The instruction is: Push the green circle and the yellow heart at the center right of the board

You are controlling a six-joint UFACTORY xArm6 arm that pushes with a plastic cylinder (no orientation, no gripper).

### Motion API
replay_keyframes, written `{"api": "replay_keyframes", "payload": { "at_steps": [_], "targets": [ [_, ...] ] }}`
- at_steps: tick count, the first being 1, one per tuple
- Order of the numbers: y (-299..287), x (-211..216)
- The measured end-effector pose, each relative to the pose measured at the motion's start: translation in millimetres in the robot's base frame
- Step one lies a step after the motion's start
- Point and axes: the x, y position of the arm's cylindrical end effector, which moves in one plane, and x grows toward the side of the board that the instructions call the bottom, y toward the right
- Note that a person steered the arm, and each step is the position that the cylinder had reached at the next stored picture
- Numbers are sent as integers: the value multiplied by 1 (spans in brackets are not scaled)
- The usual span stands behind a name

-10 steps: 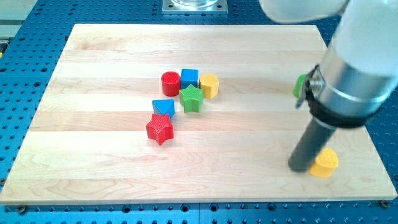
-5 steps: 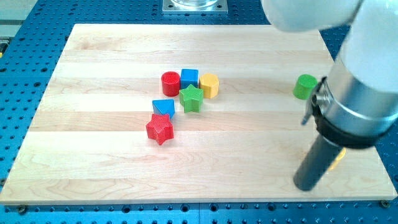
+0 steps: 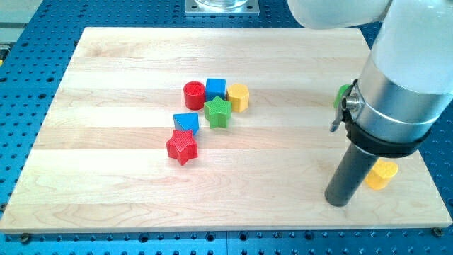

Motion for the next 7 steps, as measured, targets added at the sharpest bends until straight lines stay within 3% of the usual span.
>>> {"api": "replay_keyframes", "payload": {
  "at_steps": [3, 4, 5, 6, 7],
  "targets": [
    [24, -3],
    [78, 12],
    [69, -49],
    [37, -73],
    [36, -17]
  ]
}}
